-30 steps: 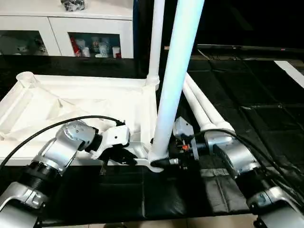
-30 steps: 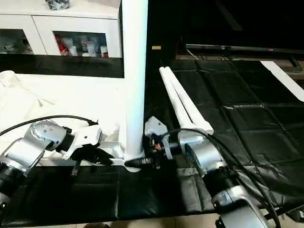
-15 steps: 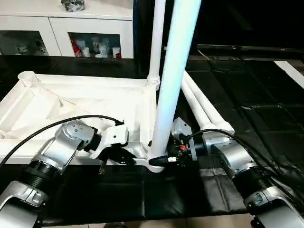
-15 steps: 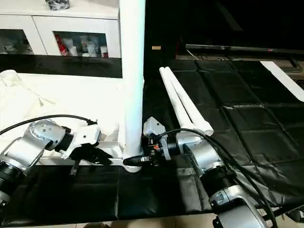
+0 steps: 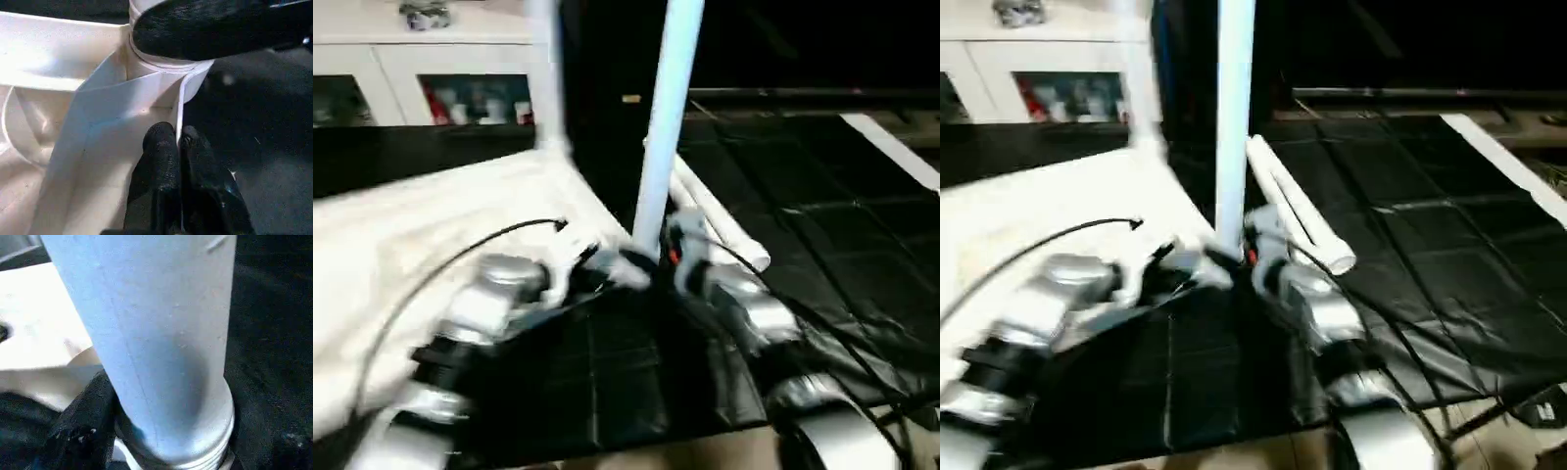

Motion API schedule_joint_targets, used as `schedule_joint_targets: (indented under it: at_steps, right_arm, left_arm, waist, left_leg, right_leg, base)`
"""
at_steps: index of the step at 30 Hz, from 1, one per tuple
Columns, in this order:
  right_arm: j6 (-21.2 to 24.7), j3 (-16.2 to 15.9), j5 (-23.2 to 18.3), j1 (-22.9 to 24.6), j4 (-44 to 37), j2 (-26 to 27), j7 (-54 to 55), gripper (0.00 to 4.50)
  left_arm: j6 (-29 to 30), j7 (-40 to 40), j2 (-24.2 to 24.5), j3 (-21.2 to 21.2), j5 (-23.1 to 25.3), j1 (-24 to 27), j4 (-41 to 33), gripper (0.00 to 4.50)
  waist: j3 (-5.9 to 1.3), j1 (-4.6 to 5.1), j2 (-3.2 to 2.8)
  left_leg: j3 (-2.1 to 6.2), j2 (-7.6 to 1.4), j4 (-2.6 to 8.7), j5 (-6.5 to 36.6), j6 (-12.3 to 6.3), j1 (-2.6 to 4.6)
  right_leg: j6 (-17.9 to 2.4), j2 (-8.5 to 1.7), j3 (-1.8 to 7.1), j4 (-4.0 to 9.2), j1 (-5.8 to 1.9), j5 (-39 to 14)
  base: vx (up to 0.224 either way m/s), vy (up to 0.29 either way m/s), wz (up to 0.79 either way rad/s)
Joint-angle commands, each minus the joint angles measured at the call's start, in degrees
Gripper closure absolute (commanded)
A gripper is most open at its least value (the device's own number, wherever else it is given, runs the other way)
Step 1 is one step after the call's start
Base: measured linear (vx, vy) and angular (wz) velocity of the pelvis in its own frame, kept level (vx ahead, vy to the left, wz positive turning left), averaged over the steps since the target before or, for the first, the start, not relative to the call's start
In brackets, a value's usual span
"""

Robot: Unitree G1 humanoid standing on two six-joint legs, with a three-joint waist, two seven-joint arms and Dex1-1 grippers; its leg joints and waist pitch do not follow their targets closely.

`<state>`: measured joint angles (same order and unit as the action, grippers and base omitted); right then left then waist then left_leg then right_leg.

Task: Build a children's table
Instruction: Rotate leg to tighten

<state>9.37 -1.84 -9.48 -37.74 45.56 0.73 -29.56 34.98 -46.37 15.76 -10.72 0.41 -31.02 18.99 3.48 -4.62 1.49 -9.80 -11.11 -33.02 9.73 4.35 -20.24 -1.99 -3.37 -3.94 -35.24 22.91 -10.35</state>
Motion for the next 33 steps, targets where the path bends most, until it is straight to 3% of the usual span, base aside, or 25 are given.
schedule_joint_targets:
  at_steps: [1, 3, 5, 8, 11, 14, 15, 19, 22, 25, 28, 33]
  right_arm:
    - [1.60, -1.54, -0.32, 0.38, 2.61, 3.37, 0.17, 1.78]
    - [1.06, -1.14, -0.24, 0.26, 2.90, 3.57, 0.17, 1.78]
    - [-0.20, -0.67, 0.08, 0.19, 3.24, 3.49, 0.03, 1.08]
    - [-1.89, 0.24, 0.30, 0.12, 4.22, 3.27, 0.25, 0.89]
    - [-4.81, -1.26, 0.91, 1.43, 2.90, 1.44, -3.72, 0.65]
    - [-4.64, -1.32, 0.14, 2.55, 0.85, 0.19, -6.85, 0.51]
    - [-4.92, -1.72, 0.18, 3.10, -0.24, -0.95, -8.74, 0.26]
    - [-5.29, -2.16, -1.58, 5.58, -8.17, -9.90, -21.78, 0.08]
    - [-5.13, -4.13, -0.89, 6.11, -10.70, -14.63, -28.21, 0.08]
    - [-4.64, -5.23, -0.45, 6.40, -11.89, -16.68, -31.88, 0.08]
    - [-3.55, -6.88, -0.24, 6.43, -13.17, -18.71, -35.88, 0.08]
    - [-4.02, -11.52, 1.56, 6.51, -14.77, -20.28, -41.45, 0.08]
  left_arm:
    - [0.13, 3.00, -2.66, 1.67, -1.28, -1.70, -2.59, 4.50]
    - [-0.11, 3.57, -2.78, 1.13, -0.74, -1.84, -2.51, 4.50]
    - [-0.12, 3.62, -2.33, 0.53, -0.45, -1.80, -2.66, 4.50]
    - [0.63, 3.67, -1.44, 0.04, 0.01, -1.39, -3.54, 4.50]
    - [-0.66, 2.48, 0.42, -0.68, 0.57, -0.84, -3.52, 4.50]
    - [-1.52, 1.26, 1.40, -0.78, 0.48, -0.48, -3.34, 4.50]
    - [-2.47, 0.53, 2.08, -0.98, 0.64, -0.41, -3.00, 4.50]
    - [-8.79, -7.80, 7.54, -3.07, 0.19, -0.29, -0.80, 4.50]
    - [-14.29, -14.30, 10.97, -5.51, 0.29, 0.16, -0.14, 4.50]
    - [-15.77, -17.95, 12.41, -6.35, -0.47, 0.37, -0.16, 4.50]
    - [-17.98, -21.87, 14.25, -7.68, -0.24, -0.08, 0.94, 4.50]
    - [-22.56, -31.88, 17.09, -10.64, -1.33, -0.81, 2.84, 4.50]
  waist:
    - [-4.09, -0.27, -0.52]
    - [-4.19, -0.25, -0.60]
    - [-4.11, -0.11, -0.81]
    - [-3.98, -0.04, -0.90]
    - [-4.01, -0.07, -0.89]
    - [-4.16, -0.08, -0.74]
    - [-4.27, -0.03, -0.57]
    - [-4.16, -0.44, -0.60]
    - [-4.06, -0.64, -0.87]
    - [-3.98, -0.83, -1.01]
    - [-4.06, -1.26, -1.22]
    - [-3.94, -2.10, -0.74]
  left_leg:
    - [0.57, -1.75, 3.40, 9.90, -0.41, -0.09]
    - [0.57, -1.83, 3.39, 9.39, -0.81, -0.04]
    - [0.54, -1.84, 3.45, 10.05, -0.98, 0.03]
    - [0.55, -1.83, 3.53, 11.73, -0.73, 0.07]
    - [0.60, -1.88, 3.53, 12.43, -0.55, 0.21]
    - [0.56, -1.90, 3.45, 10.34, -1.48, -0.12]
    - [0.55, -1.83, 3.34, 9.23, -1.81, -0.22]
    - [0.49, -1.81, 3.21, 8.97, -3.37, -0.18]
    - [0.46, -1.82, 3.19, 10.23, -3.28, -0.06]
    - [0.47, -2.03, 3.31, 11.71, -2.25, 0.18]
    - [0.42, -2.27, 3.27, 11.75, -2.02, 0.28]
    - [0.27, -2.19, 3.30, 12.12, -1.75, 0.31]
  right_leg:
    - [-9.94, -4.68, 2.93, 4.44, -3.11, -12.95]
    - [-10.38, -4.60, 2.90, 4.17, -3.14, -10.51]
    - [-10.92, -4.53, 2.88, 4.22, -3.09, -9.53]
    - [-10.88, -4.69, 2.91, 4.49, -3.07, -11.66]
    - [-10.29, -4.70, 2.89, 4.59, -3.04, -13.19]
    - [-10.75, -4.58, 2.95, 4.21, -3.34, -9.51]
    - [-11.26, -4.56, 2.91, 4.00, -3.43, -7.75]
    - [-10.97, -4.45, 2.86, 4.20, -3.43, -7.56]
    - [-10.68, -4.42, 2.81, 4.46, -3.28, -9.71]
    - [-11.08, -4.53, 2.79, 4.51, -3.10, -11.98]
    - [-12.15, -4.42, 2.81, 4.14, -2.95, -9.84]
    - [-11.42, -4.53, 2.86, 4.28, -2.89, -11.89]
  base:
    - [0.000, 0.000, 0.00]
    - [0.000, 0.000, 0.00]
    - [0.000, 0.000, 0.00]
    - [0.000, 0.000, 0.00]
    - [0.000, 0.000, 0.00]
    - [0.000, 0.000, 0.00]
    - [0.000, 0.000, 0.00]
    - [0.000, 0.000, 0.00]
    - [0.000, 0.000, 0.00]
    - [0.000, 0.000, 0.00]
    - [0.000, 0.000, 0.00]
    - [0.000, 0.000, 0.00]
